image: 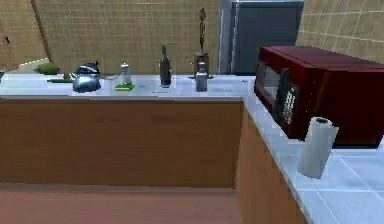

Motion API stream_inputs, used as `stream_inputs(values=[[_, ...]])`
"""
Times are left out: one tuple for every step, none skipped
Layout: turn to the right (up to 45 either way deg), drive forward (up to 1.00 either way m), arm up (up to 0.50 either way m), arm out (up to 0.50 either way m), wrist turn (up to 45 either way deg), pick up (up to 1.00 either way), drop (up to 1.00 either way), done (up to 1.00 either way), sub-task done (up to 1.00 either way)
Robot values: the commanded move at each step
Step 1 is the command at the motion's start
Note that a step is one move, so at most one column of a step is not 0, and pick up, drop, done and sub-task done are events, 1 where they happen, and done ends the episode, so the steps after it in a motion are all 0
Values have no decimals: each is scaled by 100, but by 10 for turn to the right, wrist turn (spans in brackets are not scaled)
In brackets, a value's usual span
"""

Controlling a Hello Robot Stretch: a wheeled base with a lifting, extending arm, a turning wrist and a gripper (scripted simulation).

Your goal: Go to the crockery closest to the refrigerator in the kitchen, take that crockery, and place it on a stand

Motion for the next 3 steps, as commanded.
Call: stream_inputs(values=[[0,100,0,0,0,0,0,0,0],[120,0,0,0,0,0,0,0,0],[0,10,0,0,0,0,0,0,0]])
